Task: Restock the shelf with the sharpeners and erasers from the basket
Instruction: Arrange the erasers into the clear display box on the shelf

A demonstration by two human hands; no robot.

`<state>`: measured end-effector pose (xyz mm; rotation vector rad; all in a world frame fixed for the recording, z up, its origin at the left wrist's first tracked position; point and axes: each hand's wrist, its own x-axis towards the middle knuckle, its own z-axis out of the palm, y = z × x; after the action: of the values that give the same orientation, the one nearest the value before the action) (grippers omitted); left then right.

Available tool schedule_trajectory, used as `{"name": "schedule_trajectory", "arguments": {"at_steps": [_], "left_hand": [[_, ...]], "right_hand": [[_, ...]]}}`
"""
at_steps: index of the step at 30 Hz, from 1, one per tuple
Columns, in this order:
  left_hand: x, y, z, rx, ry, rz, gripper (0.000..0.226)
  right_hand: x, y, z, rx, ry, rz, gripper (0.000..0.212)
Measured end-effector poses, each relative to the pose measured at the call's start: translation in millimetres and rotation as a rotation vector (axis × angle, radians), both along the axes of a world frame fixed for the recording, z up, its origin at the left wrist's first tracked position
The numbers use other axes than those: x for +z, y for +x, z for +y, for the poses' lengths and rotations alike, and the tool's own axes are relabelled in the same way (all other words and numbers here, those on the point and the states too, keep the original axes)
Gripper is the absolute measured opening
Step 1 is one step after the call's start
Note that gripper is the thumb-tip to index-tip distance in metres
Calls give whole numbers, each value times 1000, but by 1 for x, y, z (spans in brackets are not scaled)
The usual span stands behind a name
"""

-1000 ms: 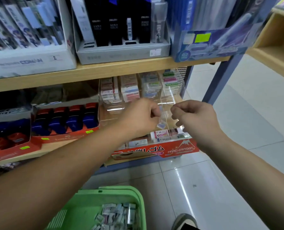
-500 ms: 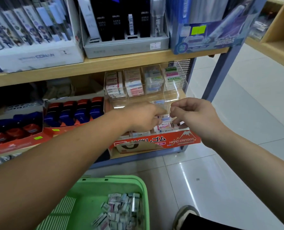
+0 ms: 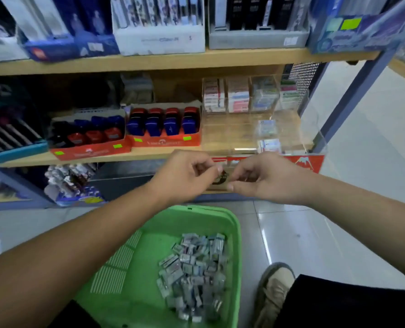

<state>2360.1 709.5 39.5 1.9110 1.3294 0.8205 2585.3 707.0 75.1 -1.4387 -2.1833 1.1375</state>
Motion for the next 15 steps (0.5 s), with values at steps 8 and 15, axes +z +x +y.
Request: {"name": "schedule_trajectory", "arguments": {"at_steps": [8,15], "left_hand": [[-151,-70,-73,-13,-518,265,10],[-223,-95,-109,50,-677,330,27]], "right_hand": [[-127,-83,-45,437,-225,-550,66],[-239,-111,-50,775,-80,-1011,108]]}}
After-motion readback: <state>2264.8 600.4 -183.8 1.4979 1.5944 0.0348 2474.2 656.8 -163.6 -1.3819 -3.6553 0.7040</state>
